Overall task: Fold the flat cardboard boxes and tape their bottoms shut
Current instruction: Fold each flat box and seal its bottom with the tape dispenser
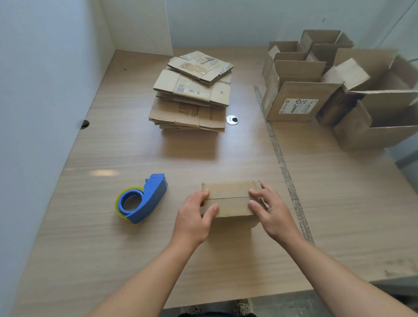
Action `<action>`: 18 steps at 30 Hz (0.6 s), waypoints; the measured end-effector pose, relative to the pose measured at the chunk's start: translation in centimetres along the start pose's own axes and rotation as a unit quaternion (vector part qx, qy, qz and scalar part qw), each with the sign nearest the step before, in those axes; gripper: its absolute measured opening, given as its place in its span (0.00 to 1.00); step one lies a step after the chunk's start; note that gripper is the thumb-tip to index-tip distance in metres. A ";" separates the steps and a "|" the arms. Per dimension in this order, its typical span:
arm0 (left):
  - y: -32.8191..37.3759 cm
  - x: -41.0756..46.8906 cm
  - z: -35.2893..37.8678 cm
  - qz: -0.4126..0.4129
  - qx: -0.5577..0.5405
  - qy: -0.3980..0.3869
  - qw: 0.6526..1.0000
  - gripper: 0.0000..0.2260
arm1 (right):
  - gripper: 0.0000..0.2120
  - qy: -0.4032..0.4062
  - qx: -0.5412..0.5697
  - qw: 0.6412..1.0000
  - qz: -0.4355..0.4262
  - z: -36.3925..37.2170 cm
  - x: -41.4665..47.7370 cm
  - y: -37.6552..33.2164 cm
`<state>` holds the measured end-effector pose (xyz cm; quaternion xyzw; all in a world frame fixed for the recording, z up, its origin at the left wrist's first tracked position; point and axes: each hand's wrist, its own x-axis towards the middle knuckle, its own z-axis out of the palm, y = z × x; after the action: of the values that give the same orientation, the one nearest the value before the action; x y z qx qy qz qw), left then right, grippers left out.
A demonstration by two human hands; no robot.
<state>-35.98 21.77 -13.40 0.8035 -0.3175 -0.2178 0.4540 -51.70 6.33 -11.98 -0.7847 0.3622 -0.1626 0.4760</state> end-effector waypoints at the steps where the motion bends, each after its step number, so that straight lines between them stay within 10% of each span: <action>1: 0.2 0.3 0.1 -0.003 0.006 0.002 1.000 0.17 | 0.11 0.004 -0.012 1.000 0.001 -0.1 0.2 0.0; 18: -2.4 -0.3 -4.3 -0.065 0.123 0.016 0.990 0.16 | 0.11 -0.084 -0.016 0.996 0.010 5.0 -0.7 0.0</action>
<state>-32.71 25.45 -13.31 0.8757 -0.2817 -0.1932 0.3412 -49.18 10.04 -14.38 -0.7996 0.3313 -0.0856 0.4934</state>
